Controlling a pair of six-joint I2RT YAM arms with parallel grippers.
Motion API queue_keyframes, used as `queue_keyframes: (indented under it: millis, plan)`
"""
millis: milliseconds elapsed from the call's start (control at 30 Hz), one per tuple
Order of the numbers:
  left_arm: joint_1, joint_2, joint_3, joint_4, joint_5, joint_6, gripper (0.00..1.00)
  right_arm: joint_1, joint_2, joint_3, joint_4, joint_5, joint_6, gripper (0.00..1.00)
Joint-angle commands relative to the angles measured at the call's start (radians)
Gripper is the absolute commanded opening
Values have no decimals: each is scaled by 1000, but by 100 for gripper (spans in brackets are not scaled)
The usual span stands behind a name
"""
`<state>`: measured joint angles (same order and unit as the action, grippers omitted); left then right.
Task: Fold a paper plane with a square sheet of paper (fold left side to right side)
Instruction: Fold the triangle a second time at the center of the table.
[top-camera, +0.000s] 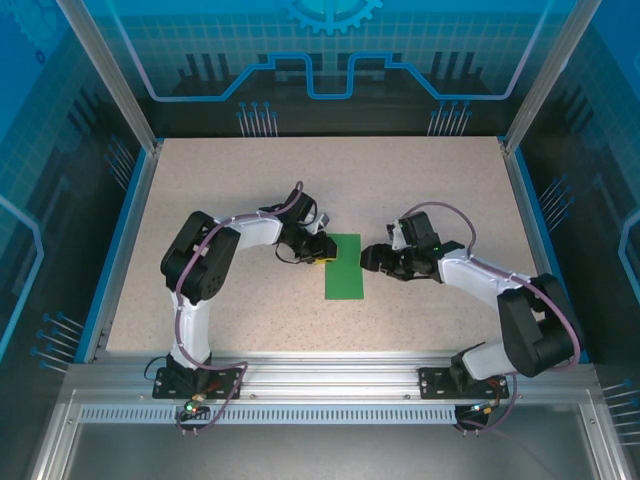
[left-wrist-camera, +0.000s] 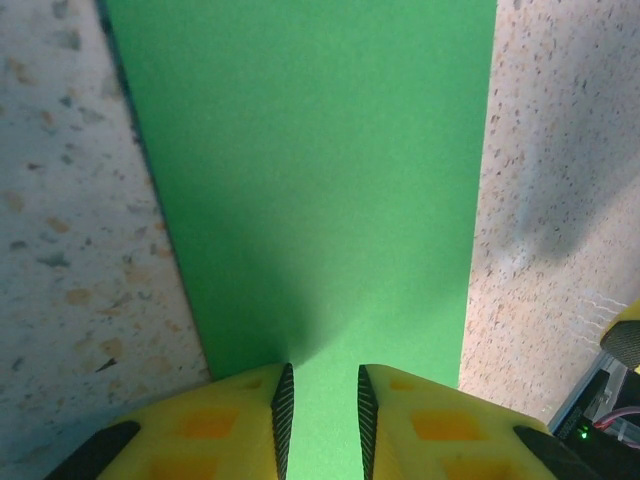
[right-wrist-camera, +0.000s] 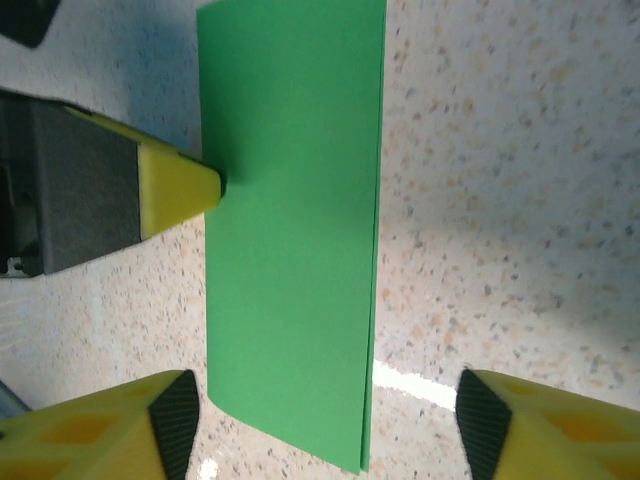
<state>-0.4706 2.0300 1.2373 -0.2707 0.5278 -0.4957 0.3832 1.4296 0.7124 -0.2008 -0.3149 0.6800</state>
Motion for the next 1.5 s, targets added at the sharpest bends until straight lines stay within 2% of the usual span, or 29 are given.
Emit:
queue_keyframes:
  millis: [0,133,733,1233,1367,1467]
  plan:
    - [2,6,17,-51,-13,6,26,-12,33,13,-79,-81,-26,66]
    - [1,3,2,-48,-17,5,26,-2,68,25,-103,-129,-21,59]
    - [0,1,-13,-39,-17,6,26,67,179,39,-42,-183,28,45]
    - [0,-4,-14,-28,-10,5,27,80,218,45,9,-200,57,44]
    - [0,-55,-41,18,-10,17,30,73,218,29,88,-224,99,44]
    - [0,-124,-83,61,-32,36,39,61,220,20,151,-254,134,44]
